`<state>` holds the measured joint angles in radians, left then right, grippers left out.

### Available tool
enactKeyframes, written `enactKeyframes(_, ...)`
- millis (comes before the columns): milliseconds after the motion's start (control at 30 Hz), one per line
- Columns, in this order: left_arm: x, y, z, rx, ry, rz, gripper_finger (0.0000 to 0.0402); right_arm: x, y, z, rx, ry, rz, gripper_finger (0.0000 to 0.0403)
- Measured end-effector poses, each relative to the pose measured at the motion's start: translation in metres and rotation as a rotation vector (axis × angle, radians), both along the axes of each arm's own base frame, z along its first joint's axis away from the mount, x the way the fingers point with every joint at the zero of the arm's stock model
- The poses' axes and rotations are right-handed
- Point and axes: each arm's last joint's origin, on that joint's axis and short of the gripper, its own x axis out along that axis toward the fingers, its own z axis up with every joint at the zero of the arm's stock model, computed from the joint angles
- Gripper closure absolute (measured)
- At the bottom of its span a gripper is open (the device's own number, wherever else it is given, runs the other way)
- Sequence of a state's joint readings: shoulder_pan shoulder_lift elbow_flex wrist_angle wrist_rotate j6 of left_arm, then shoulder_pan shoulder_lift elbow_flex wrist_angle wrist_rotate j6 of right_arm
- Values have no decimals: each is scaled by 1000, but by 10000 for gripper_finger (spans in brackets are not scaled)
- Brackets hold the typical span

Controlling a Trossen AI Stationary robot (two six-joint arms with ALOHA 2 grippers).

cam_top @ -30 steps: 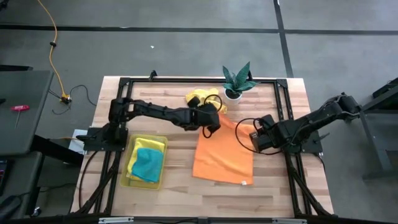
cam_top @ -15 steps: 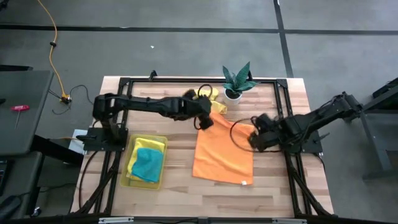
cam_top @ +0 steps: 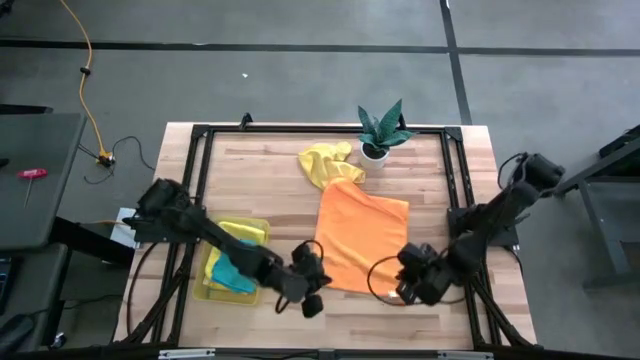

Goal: Fold microfiber towels
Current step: Move the orange microfiber cloth to the bottom center of the table

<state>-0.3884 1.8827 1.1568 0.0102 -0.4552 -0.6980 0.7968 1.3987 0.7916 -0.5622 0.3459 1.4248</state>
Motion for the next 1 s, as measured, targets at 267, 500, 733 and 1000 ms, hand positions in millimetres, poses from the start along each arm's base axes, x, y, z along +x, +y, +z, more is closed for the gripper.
enactKeyframes(267, 6, 1, -41, -86, 88, 89, 401, 18, 22, -45, 21, 106, -36, 397)
enactKeyframes(500, 9, 1, -47, -245, 146, 8, 401, 22, 54, -47, 132, 133, 38, 401)
enactKeyframes(733, 2, -28, -43, -471, 173, -126, 401, 2, 91, -42, 209, 203, 133, 402)
enactKeyframes(1000, 1, -19, -8, -343, 19, -45, 402, -6, 102, -8, 157, 134, 196, 403)
